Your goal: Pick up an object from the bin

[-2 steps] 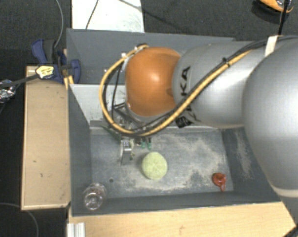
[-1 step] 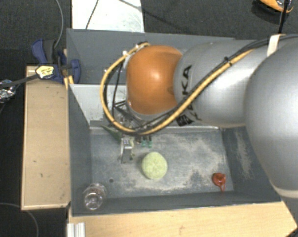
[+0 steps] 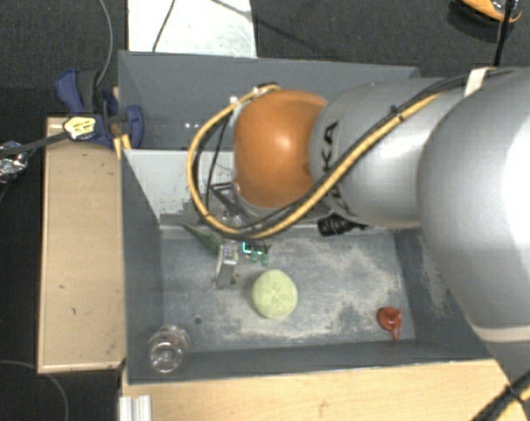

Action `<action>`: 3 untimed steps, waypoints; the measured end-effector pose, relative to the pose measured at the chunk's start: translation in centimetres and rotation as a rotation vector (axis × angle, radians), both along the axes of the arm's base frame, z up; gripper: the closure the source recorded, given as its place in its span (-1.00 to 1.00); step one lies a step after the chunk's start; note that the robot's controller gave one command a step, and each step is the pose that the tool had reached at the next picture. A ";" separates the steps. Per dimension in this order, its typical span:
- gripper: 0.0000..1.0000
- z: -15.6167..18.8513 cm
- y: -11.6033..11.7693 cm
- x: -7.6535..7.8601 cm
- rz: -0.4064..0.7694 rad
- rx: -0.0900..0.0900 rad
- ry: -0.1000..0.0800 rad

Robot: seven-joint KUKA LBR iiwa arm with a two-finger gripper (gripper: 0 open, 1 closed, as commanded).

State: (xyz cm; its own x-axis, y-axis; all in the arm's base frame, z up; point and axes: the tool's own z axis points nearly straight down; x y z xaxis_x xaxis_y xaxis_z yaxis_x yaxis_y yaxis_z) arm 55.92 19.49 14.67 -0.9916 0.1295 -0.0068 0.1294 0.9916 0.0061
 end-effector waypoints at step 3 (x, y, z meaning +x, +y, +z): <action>-1.00 3.7 -9.6 0.8 0.101 -0.005 0.003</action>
Offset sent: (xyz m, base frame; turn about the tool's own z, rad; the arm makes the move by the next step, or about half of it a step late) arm 0.0141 -0.1073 0.0924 -0.2954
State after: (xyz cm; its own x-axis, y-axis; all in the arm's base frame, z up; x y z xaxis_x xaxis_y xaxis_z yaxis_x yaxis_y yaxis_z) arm 56.71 9.93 18.34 -0.9996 0.0292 -0.0039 0.0292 0.9996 0.0008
